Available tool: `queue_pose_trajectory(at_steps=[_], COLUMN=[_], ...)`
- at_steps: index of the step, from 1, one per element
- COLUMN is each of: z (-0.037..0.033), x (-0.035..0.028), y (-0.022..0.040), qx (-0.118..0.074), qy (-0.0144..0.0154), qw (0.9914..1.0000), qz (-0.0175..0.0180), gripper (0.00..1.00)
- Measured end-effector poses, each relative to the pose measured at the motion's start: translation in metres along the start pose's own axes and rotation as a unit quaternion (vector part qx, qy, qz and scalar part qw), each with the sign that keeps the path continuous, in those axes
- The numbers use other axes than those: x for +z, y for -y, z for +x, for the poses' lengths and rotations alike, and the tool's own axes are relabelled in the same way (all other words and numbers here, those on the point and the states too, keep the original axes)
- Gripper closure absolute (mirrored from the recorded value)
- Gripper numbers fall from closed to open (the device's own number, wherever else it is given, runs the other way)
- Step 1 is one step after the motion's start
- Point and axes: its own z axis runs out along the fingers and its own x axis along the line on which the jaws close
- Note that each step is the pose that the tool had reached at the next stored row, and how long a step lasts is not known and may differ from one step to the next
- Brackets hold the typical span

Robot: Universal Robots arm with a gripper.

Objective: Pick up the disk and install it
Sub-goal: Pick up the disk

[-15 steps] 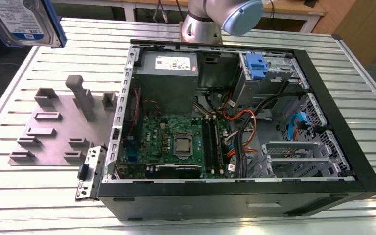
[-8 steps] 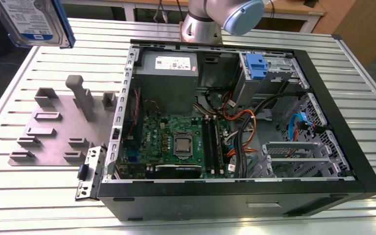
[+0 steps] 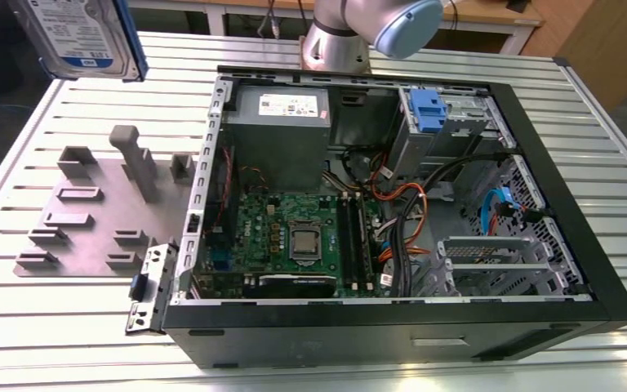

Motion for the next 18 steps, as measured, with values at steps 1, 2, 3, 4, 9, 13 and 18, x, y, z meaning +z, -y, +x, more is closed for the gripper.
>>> queue_pose_trajectory(at_steps=[1, 2, 3, 4, 9, 13, 18], z=[-0.0001, -0.0001, -0.0002, -0.0003, -0.0006, -0.0009, -0.0012], x=[-0.0001, -0.0002, -0.0003, -0.0004, -0.001, -0.0014, -0.002], y=[0.0028, 0.0057, 0.0086, 0.0114, 0.0267, 0.0398, 0.0559], qx=[0.0, 0.0, 0.0, 0.0, 0.0, 0.0, 0.0], qy=[0.0, 0.0, 0.0, 0.0, 0.0, 0.0, 0.0], qw=[1.0, 1.0, 1.0, 1.0, 1.0, 1.0, 1.0], qz=[0.0, 0.0, 0.0, 0.0, 0.0, 0.0, 0.0001], gripper=[0.65, 0.65, 0.65, 0.65, 0.65, 0.65, 0.65])
